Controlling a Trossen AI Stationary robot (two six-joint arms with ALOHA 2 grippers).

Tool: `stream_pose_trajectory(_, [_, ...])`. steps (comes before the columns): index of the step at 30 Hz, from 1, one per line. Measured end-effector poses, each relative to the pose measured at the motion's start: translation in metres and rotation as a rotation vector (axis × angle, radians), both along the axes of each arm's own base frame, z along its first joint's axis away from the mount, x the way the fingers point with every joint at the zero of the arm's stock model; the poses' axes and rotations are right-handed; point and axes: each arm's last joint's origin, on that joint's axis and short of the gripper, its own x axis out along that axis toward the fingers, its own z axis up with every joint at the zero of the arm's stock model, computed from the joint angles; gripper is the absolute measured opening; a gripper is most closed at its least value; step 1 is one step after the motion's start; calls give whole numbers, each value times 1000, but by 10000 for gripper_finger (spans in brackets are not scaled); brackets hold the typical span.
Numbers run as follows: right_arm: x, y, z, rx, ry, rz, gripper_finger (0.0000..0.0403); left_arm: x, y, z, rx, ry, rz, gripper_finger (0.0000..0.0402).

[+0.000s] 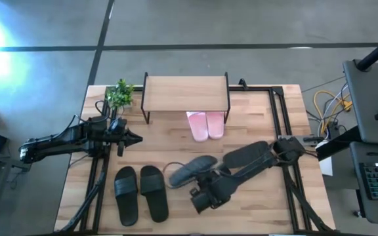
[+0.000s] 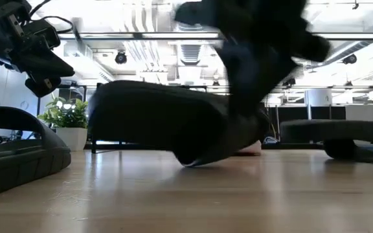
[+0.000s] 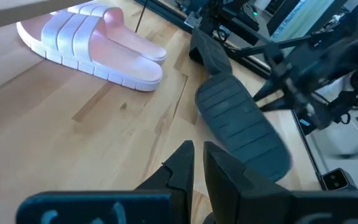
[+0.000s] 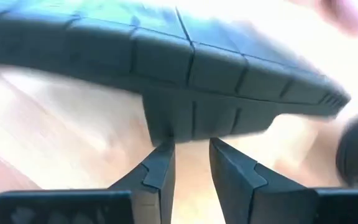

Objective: Pick and place slides into the shelf
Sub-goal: Move the black slipper to the middle left of the table

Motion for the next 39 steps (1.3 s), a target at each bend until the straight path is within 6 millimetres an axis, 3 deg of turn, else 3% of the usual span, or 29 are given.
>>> stream_pose_trajectory(7, [19, -55, 29, -279, -15, -71, 91, 0, 0, 0, 2, 0, 1, 22])
stream_pose_trajectory(12, [31, -86, 38, -215, 31, -92, 91, 0, 0, 0, 2, -1, 1, 22])
stream_pose_trajectory(17, [28, -76, 41, -123, 58, -67, 91, 0, 0, 0, 1, -3, 1, 22])
stream_pose_trajectory(22, [10, -64, 33, -64, 92, -260, 88, 0, 0, 0, 1, -2, 1, 22])
stream_pose_trajectory(27, [14, -68, 20, -31, 54, -306, 86, 0, 0, 0, 2, -1, 1, 22])
stream_pose_trajectory(35, [39, -84, 20, 227, -330, -386, 100, 0, 0, 0, 2, -1, 1, 22])
stream_pose_trajectory(39, [26, -88, 18, 281, -441, -462, 101, 0, 0, 0, 1, -2, 1, 22])
